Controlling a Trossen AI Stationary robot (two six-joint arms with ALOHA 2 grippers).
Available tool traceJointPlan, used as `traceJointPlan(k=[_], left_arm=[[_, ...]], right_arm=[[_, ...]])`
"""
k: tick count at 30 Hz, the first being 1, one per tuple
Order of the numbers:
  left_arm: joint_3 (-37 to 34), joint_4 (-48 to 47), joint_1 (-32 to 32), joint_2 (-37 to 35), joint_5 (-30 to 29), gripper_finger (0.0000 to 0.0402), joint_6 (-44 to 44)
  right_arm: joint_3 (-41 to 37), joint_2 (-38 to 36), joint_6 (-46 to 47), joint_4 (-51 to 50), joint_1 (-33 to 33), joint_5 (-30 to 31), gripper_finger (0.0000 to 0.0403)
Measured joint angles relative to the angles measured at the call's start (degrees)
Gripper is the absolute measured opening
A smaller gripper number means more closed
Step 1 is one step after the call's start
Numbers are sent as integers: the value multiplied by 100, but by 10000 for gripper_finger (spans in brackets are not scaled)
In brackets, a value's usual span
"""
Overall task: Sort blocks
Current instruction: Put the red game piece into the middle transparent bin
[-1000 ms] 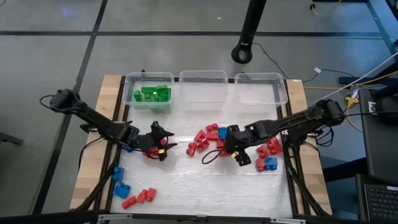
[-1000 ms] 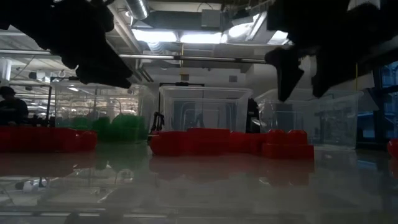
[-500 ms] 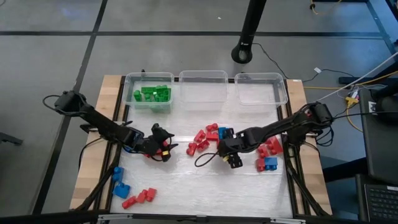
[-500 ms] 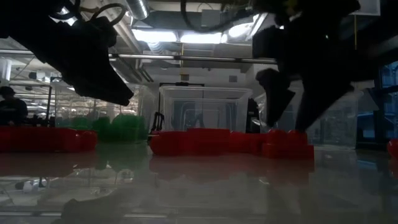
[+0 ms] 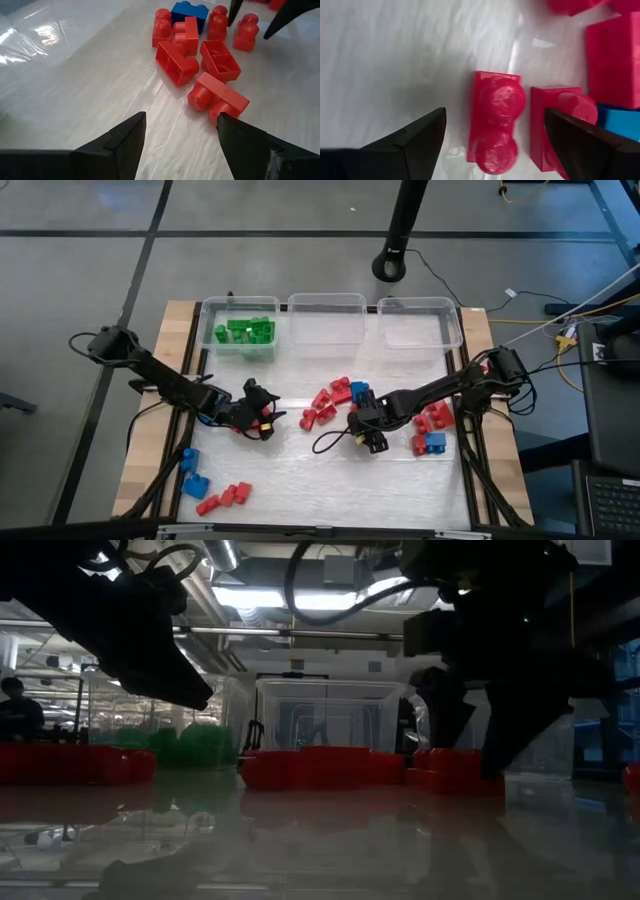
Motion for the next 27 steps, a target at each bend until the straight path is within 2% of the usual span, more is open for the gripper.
traceJointPlan(k=[5,13,16,24,27], left_arm=[[0,0,-1,1,0,230,24],[2,4,-1,0,0,230,24],[2,2,-1,0,0,230,16],[2,4,-1,0,0,230,2],[2,4,-1,0,0,230,16]], right_arm=[[-78,-2,17,138,2,177,335],[-726,-44,289,1105,2,48,324],[-814,-46,311,1238,7,45,288],[-826,-33,109,1290,17,107,149],[-826,-24,-45,1320,-4,204,138]])
